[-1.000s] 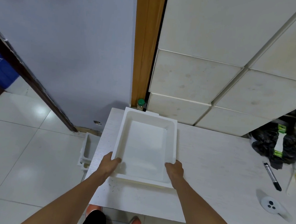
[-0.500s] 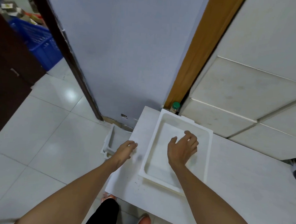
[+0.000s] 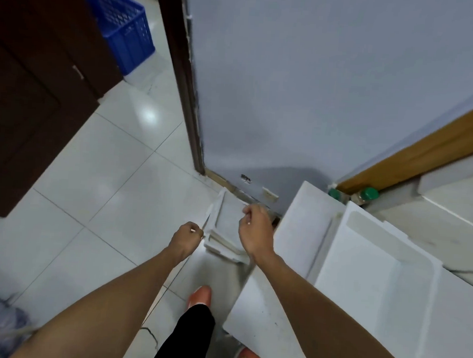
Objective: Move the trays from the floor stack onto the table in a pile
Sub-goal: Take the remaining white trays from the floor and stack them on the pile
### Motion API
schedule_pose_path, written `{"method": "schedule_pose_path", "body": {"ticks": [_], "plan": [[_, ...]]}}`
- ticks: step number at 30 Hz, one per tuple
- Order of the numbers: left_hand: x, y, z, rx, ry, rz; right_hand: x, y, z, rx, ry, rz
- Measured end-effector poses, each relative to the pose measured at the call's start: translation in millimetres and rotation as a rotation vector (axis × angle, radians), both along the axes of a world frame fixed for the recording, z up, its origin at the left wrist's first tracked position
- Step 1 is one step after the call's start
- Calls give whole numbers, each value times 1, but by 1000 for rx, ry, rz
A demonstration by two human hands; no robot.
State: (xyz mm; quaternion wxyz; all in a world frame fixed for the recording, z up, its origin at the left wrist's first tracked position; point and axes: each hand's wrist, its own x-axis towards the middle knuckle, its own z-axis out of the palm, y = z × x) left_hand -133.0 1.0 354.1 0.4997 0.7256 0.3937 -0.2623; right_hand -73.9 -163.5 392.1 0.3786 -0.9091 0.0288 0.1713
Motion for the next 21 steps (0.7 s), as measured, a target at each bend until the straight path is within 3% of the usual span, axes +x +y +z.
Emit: {"method": "schedule_pose_path", "body": {"ticks": [3,5,10,15,21], "plan": [[12,21,-27,18,31,-33,4,24,-31,-23,442,112],[20,32,-49,29,57,-49,3,31,-51,-52,587,147],[43,37,-109,32,113,-63,10,36,-98,-97,691,135],[68,23,-177,-39,139,-87,46,54,-163,-55,681,-46],[96,19,-276,47,165,-143,73,75,-267,-36,753,-228]]}}
